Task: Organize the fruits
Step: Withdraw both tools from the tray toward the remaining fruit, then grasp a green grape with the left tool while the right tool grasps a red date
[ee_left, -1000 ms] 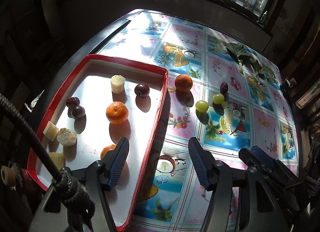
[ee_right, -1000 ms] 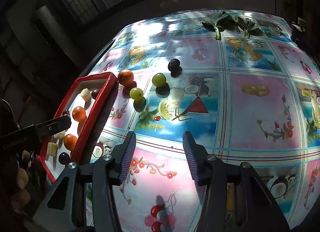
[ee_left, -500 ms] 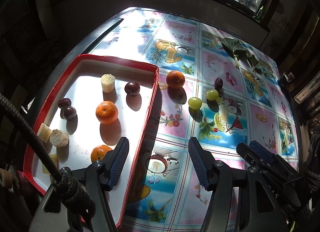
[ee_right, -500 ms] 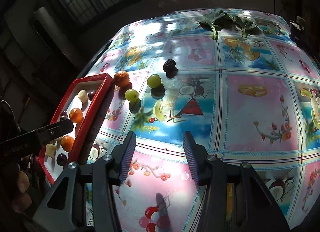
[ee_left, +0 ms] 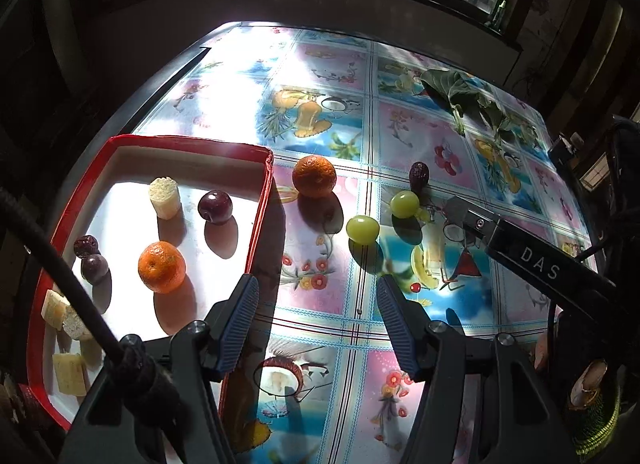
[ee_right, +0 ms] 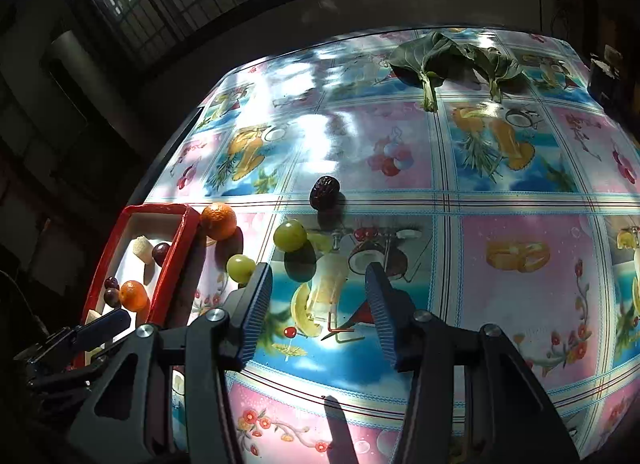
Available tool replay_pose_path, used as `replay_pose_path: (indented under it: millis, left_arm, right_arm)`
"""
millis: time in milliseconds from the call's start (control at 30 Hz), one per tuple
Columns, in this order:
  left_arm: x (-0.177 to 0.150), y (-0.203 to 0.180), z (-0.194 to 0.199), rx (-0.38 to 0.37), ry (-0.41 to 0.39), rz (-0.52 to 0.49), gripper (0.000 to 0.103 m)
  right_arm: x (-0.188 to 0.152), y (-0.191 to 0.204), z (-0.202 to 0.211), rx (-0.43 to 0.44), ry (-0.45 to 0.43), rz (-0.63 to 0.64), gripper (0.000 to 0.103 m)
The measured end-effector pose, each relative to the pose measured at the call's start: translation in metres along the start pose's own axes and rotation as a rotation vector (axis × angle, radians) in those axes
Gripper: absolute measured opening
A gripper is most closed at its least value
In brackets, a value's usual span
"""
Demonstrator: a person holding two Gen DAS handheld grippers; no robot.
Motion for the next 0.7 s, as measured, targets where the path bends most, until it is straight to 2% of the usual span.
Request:
replay_pose_path:
  millis: [200, 400, 467, 500, 533, 567, 600, 700]
  left_arm:
    - [0.015, -0.008, -0.024, 0.014, 0.009, -0.016, 0.061]
    - [0.025, -0.019, -0.046, 0.016, 0.034, -0.035, 0.060]
    - [0.027, -0.023, -0.052, 0.024, 0.040, -0.047, 0.060]
    - [0.027, -0.024, -0.055, 0.026, 0.043, -0.053, 0.060]
    - [0.028, -0.026, -0.058, 0.025, 0.046, -0.056, 0.059]
    - [0.027, -0.026, -0.061, 0.019, 0.052, -0.056, 0.055]
    - [0.026, -0.027, -0.066, 0.014, 0.065, -0.054, 0.041]
    - [0.025, -0.029, -0.067, 0.020, 0.051, -0.063, 0.025]
  right_arm:
    - [0.028, 0.004, -0.039, -0.057, 0.031, -0.003, 0.048]
    - [0.036, 0.006, -0.064, -0.097, 0.054, 0.042, 0.041]
    - [0.037, 0.007, -0.066, -0.101, 0.052, 0.059, 0.037]
    - [0.038, 0.006, -0.067, -0.096, 0.054, 0.060, 0.026]
    - [0.038, 0.004, -0.066, -0.089, 0.052, 0.056, 0.022]
    - [0.037, 0.002, -0.065, -0.087, 0.050, 0.051, 0.022]
    - [0.036, -0.001, -0.062, -0.086, 0.045, 0.043, 0.022]
    - [0.031, -0.013, -0.050, -0.056, 0.031, 0.000, 0.022]
Point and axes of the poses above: each gripper's, at about its wrist camera, not at the fingertips, and z roughly against the way its jaws point, y to its left, x to its top, the point moved 1 cm from there along -z, roughly the way its jaws point, and after that the axes turned 1 degree about y, right-handed, at the moved point
